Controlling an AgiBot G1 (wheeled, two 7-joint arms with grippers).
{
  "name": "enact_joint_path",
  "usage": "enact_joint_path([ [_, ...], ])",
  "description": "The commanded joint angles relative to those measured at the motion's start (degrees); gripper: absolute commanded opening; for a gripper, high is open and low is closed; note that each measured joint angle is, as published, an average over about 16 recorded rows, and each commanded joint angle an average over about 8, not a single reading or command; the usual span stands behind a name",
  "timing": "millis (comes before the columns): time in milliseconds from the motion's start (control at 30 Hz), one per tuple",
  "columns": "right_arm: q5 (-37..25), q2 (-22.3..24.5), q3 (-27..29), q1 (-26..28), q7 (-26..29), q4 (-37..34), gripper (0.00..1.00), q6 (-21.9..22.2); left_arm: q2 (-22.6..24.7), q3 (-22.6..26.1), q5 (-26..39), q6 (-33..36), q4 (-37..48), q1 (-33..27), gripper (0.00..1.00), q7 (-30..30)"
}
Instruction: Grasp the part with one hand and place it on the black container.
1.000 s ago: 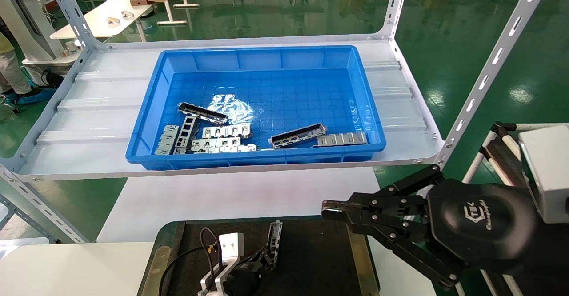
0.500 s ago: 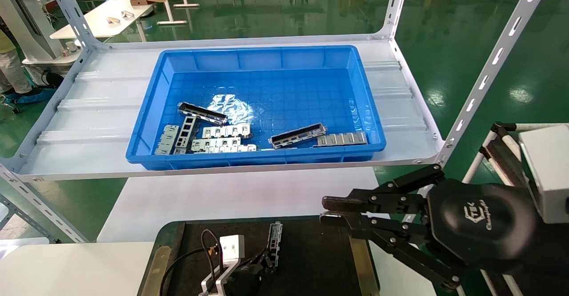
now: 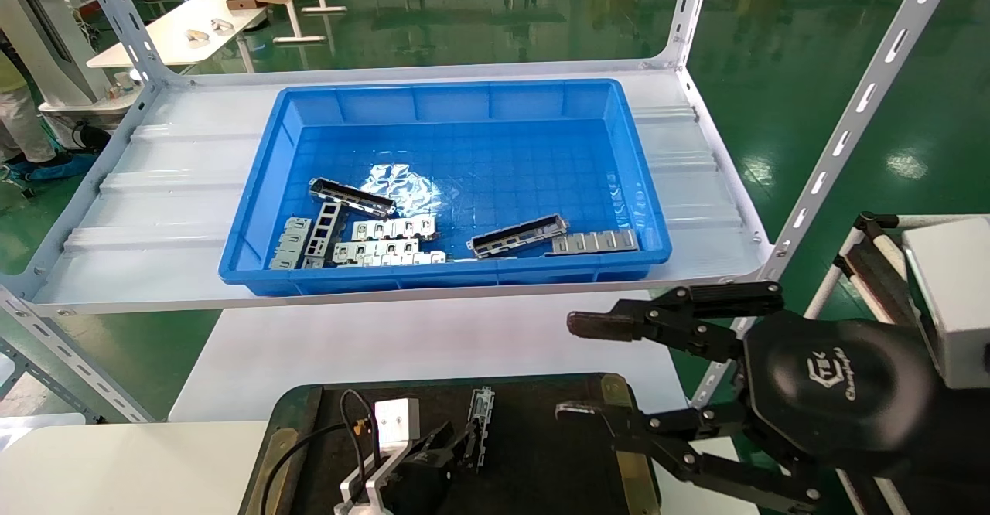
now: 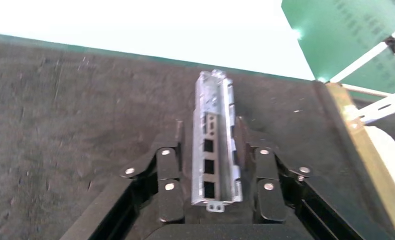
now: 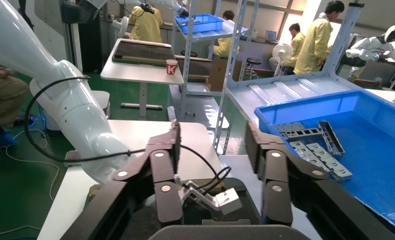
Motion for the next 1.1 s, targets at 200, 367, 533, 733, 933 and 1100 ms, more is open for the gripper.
enact_joint_path([
  [200, 0.0, 0.0, 0.0, 0.0, 0.0, 0.0, 1.00, 0.0, -5.9, 0.0, 3.2, 4.0, -5.3, 0.3, 1.00, 0.8],
  [367, 0.0, 0.0, 0.0, 0.0, 0.0, 0.0, 1.00, 0.0, -10.5, -1.7, 7.8, 12.9, -6.0, 0.6, 1.00, 0.4],
  [533, 0.0, 0.0, 0.0, 0.0, 0.0, 0.0, 1.00, 0.0, -14.4, -5.1, 12.1, 22.5, -5.9, 1.3, 1.00, 0.9],
  [733, 0.0, 0.0, 0.0, 0.0, 0.0, 0.0, 1.00, 0.0, -17.9, -10.3, 15.5, 32.7, -5.5, 2.3, 1.00, 4.5],
  [933, 0.0, 0.0, 0.0, 0.0, 0.0, 0.0, 1.00, 0.0, -21.1, -15.7, 15.5, 43.8, -4.5, 2.5, 1.00, 10.2],
  [1100, 0.0, 0.0, 0.0, 0.0, 0.0, 0.0, 1.00, 0.0, -23.0, -20.0, 13.5, 53.8, -1.9, 2.1, 1.00, 16.4],
])
